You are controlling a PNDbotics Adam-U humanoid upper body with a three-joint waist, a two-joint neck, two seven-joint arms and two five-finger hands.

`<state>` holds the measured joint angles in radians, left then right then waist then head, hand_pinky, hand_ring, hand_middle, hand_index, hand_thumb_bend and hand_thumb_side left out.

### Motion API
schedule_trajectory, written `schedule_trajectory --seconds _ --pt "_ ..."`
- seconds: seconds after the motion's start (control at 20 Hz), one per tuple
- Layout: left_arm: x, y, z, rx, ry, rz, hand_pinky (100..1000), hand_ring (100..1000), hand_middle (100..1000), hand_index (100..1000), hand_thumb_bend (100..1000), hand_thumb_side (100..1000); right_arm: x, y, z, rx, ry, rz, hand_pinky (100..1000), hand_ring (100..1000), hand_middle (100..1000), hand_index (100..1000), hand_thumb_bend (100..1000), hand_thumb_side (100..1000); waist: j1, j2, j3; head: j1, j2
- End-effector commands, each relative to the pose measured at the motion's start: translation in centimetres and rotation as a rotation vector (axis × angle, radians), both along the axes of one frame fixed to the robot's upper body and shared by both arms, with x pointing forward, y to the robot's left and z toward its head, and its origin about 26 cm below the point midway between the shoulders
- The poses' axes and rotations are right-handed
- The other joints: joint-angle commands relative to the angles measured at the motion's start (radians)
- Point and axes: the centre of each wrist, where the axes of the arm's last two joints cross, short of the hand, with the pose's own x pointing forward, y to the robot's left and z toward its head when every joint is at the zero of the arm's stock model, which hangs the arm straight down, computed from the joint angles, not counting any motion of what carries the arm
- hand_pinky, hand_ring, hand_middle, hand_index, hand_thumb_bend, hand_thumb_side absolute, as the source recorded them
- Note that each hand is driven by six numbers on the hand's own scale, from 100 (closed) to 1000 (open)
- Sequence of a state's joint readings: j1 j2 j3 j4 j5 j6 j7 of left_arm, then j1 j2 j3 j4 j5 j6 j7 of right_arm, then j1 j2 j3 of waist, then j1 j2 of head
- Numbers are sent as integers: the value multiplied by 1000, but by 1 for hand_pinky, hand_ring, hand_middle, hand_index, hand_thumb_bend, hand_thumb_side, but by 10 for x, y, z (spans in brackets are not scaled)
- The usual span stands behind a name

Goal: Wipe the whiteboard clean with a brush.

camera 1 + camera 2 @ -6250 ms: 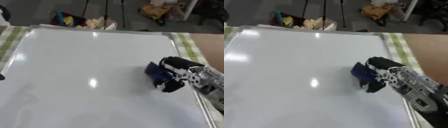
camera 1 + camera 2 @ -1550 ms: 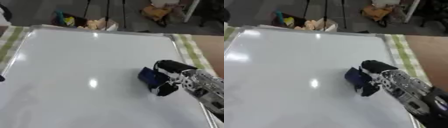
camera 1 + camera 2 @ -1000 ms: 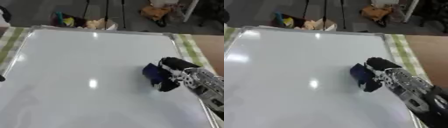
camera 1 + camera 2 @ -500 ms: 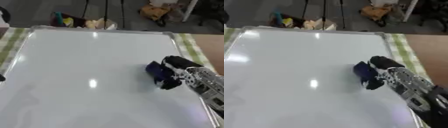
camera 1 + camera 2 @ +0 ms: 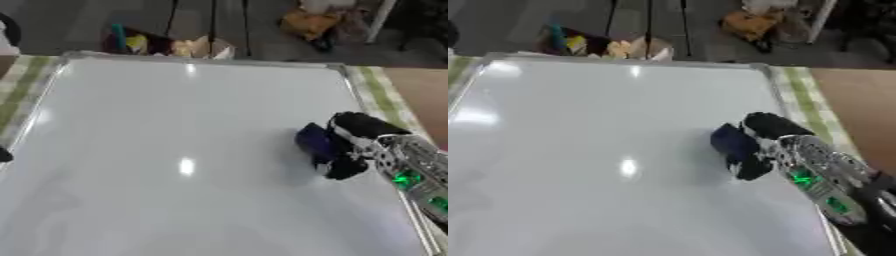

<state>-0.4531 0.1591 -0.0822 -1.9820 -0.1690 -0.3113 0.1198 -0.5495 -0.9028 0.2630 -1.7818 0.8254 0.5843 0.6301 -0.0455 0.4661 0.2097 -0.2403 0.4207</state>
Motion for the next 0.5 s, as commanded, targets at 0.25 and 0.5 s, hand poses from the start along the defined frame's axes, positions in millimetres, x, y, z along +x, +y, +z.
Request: schedule_trajectory --seconds 0.25,0.5 --pt "-3 1 7 15 -28 -2 424 931 831 592 100 950 -6 -2 3 -25 46 -35 279 355 376 518 100 199 0 -27 2 1 -3" --pt "-3 0 8 14 -30 -4 424 930 831 593 100 949 -11 7 -4 -67 92 29 283 360 376 517 100 199 -3 -28 7 -2 -4"
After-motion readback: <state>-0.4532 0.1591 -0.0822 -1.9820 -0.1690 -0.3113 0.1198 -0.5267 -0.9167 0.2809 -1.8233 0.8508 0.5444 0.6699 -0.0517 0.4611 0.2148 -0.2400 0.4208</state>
